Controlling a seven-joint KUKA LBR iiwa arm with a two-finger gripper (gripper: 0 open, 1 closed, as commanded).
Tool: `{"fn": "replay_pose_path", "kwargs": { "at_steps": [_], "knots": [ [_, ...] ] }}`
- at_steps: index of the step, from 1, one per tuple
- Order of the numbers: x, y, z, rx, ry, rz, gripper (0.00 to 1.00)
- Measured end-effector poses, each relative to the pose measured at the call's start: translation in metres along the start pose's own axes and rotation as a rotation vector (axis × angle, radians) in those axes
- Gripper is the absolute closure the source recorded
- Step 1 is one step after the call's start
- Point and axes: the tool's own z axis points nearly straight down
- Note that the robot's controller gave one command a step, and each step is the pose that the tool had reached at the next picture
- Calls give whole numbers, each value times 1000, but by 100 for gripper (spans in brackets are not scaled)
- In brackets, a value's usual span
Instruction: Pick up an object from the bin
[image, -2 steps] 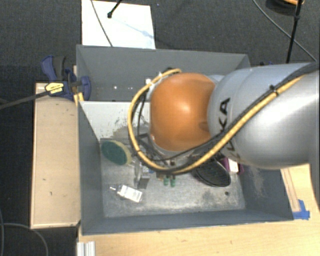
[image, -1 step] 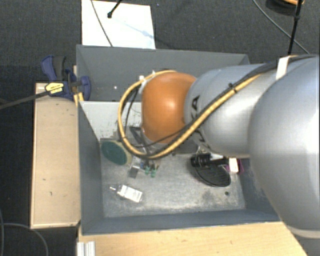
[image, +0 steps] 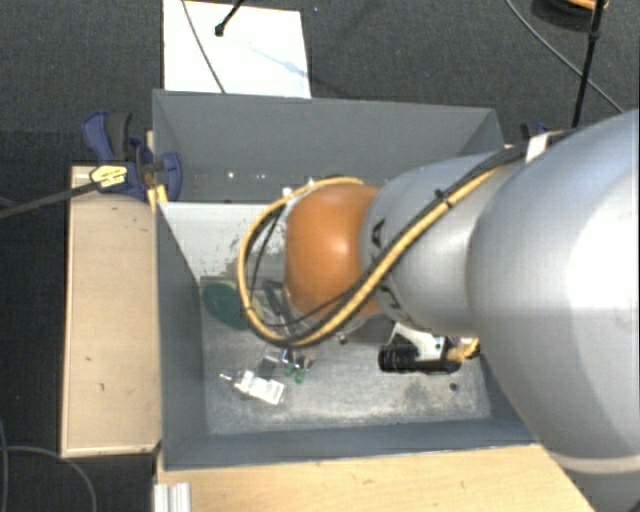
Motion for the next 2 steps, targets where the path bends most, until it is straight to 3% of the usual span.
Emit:
{"fn": "replay_pose_path", "kwargs": {
  "at_steps": [1, 2],
  "knots": [
    [-1, 1, -1, -3, -3, 2, 0],
    [13, -26, 63, 4, 2, 51, 0]
  ]
}}
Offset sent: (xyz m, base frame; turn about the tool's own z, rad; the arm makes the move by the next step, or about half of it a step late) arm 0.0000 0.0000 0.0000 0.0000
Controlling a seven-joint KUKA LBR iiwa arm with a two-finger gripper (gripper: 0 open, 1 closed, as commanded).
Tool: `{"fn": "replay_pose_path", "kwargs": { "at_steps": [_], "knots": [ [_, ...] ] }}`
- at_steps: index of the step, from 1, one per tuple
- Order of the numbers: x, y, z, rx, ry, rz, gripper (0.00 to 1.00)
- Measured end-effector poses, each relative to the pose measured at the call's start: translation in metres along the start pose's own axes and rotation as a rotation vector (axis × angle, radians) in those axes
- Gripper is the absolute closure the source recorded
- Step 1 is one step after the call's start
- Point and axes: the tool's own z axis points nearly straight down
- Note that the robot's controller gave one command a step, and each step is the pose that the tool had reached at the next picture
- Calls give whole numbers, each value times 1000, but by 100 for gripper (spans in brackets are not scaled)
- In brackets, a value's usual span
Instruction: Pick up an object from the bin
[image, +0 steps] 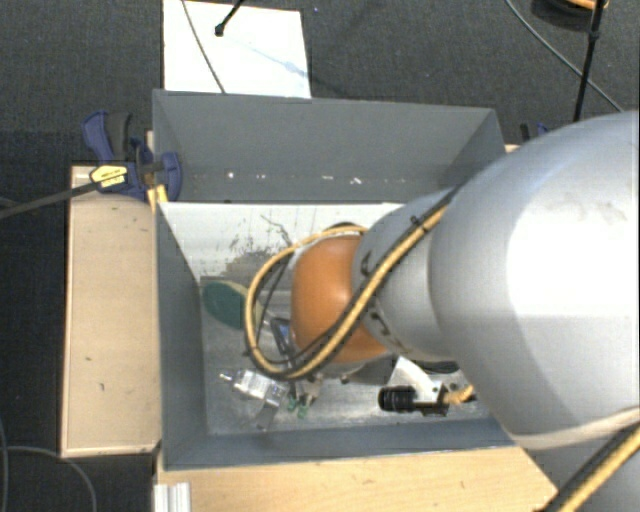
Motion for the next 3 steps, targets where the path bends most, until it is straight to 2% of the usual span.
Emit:
{"fn": "replay_pose_path", "kwargs": {
  "at_steps": [1, 2, 3],
  "knots": [
    [-2, 3, -4, -8, -6, 3, 100],
    [-98, 27, 11, -1, -2, 47, 100],
    [-96, 27, 10, -2, -2, 44, 100]
  ]
}}
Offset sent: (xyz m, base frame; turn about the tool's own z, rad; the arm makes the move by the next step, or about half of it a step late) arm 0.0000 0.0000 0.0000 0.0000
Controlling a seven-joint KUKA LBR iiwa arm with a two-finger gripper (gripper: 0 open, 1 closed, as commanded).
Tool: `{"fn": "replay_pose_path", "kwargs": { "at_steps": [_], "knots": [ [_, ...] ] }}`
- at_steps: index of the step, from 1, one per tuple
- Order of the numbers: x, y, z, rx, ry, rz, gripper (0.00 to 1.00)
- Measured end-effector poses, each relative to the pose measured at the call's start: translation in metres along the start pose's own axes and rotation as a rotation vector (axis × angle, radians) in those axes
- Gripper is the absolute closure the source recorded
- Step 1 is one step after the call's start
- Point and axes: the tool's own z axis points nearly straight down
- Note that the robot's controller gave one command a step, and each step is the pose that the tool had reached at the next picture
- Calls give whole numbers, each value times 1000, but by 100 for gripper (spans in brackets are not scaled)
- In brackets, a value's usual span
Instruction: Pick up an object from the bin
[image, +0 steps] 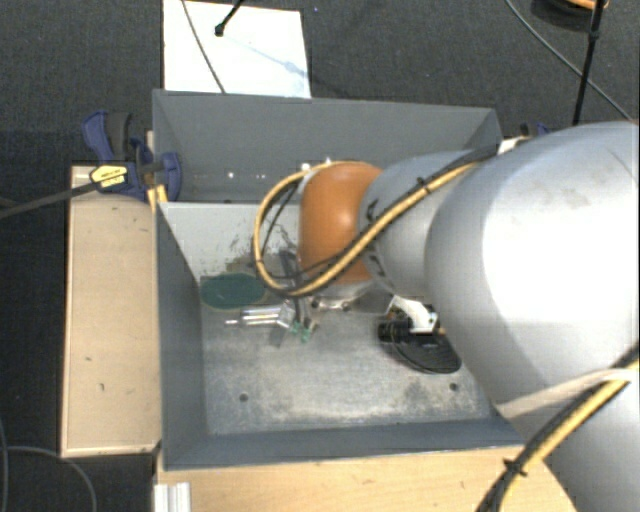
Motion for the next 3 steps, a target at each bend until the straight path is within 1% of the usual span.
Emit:
{"fn": "replay_pose_path", "kwargs": {
  "at_steps": [2, 3],
  "knots": [
    [0, 0, 0, 0, 0, -2, 100],
    [-10, 3, -129, -12, -10, 32, 100]
  ]
}}
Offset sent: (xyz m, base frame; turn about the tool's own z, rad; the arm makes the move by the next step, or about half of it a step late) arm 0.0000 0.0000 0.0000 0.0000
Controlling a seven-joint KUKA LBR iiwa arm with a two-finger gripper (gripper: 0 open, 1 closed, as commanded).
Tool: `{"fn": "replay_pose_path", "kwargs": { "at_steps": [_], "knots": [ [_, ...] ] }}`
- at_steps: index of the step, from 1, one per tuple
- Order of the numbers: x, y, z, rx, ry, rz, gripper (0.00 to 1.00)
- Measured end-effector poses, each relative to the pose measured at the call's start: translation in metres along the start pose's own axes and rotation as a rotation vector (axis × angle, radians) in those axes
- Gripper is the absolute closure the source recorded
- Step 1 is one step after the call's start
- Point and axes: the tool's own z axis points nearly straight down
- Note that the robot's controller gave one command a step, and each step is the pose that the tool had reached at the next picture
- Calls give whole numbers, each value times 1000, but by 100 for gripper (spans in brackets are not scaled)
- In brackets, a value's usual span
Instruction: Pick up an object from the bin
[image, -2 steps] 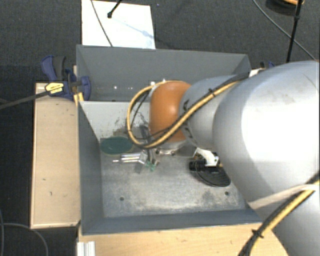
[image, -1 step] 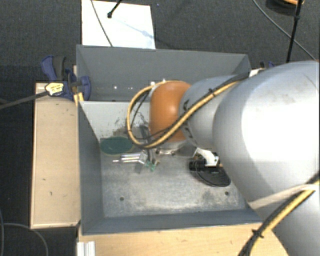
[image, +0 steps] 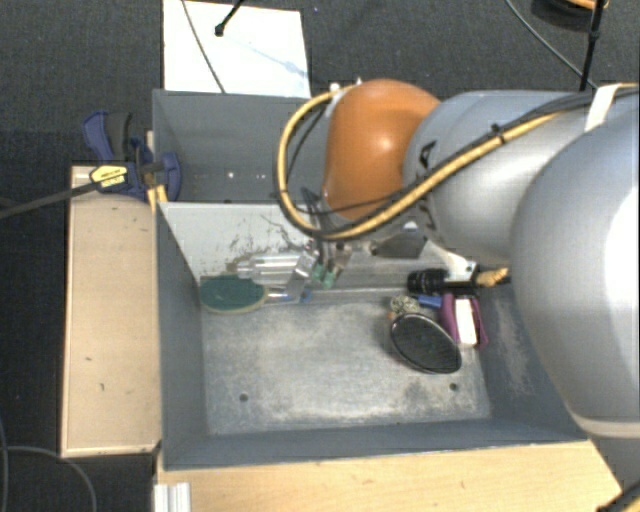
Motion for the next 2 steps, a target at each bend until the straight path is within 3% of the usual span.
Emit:
{"fn": "replay_pose_path", "kwargs": {
  "at_steps": [1, 2],
  "knots": [
    [-8, -2, -35, 3, 2, -11, 100],
    [9, 20, -16, 8, 8, -47, 100]
  ]
}}
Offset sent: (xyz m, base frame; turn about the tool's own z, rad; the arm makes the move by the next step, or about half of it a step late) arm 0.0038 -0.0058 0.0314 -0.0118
